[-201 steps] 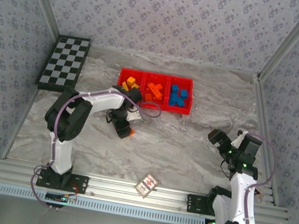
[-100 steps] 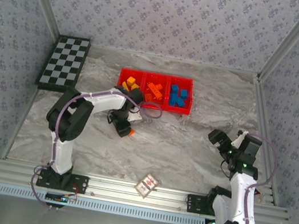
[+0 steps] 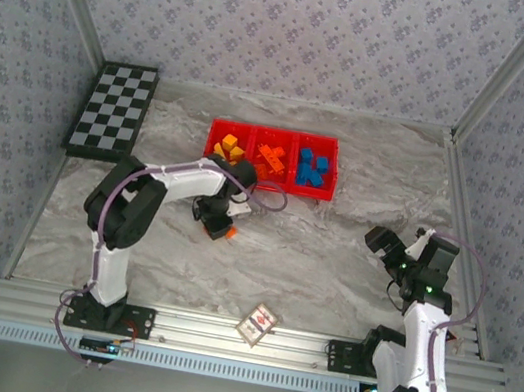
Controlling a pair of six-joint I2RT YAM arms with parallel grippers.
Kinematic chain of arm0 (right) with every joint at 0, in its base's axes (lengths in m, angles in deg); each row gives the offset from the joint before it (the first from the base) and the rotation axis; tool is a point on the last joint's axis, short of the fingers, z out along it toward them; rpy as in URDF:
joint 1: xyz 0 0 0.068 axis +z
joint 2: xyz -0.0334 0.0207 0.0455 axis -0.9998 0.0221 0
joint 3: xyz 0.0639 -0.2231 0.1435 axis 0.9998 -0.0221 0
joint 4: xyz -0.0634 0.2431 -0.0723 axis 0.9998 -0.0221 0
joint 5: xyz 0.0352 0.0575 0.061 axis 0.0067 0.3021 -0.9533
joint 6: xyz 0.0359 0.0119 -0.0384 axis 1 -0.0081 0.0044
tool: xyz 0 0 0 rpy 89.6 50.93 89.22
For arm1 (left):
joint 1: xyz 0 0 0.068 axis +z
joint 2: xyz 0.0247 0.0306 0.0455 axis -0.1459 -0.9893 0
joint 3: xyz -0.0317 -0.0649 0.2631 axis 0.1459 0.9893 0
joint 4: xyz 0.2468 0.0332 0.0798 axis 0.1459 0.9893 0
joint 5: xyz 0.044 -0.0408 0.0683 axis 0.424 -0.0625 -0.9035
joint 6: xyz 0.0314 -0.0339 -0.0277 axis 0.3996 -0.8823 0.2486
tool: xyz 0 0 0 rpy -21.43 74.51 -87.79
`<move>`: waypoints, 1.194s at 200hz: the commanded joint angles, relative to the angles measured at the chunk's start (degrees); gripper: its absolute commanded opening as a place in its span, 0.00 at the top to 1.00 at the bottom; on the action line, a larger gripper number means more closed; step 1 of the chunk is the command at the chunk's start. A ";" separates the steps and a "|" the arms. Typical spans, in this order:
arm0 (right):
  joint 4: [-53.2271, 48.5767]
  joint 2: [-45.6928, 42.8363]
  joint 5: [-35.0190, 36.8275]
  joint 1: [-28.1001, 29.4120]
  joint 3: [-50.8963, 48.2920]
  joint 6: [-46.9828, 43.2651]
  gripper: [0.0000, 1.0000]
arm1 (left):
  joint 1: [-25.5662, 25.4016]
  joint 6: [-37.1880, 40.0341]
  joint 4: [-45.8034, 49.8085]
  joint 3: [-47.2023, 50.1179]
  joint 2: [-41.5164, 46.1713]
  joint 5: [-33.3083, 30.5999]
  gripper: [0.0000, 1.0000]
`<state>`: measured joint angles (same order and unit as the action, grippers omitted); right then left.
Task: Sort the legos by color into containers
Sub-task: Pick up the lego from the center of the table, then place the lego in the container.
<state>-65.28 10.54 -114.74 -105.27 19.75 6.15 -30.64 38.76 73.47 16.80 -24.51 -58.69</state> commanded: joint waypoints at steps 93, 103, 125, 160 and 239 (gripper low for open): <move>0.73 0.40 -1.66 -0.44 -0.33 0.47 0.00 | 1.03 -10.10 -15.39 -9.33 8.75 -1.40 0.85; 0.43 0.22 -1.62 -0.43 -0.21 0.28 0.00 | 1.40 -10.52 -15.37 -12.71 6.30 -2.35 0.84; -0.42 -0.45 -1.66 -0.43 -0.24 -0.06 0.00 | 2.14 -10.98 -15.94 -19.56 1.16 -2.72 0.84; -2.23 -1.48 -2.17 -0.67 -0.07 -0.35 0.00 | 3.75 -12.83 -12.98 -32.45 -8.25 -1.59 0.83; -3.18 -2.42 -2.84 -1.22 -0.27 -0.55 0.00 | 5.17 -17.42 -7.16 -48.27 -20.17 0.45 0.62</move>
<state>-66.70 8.68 -116.10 -105.90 19.73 6.13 -25.54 23.75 63.53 -28.60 -43.88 -59.61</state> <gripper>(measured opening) 0.996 0.356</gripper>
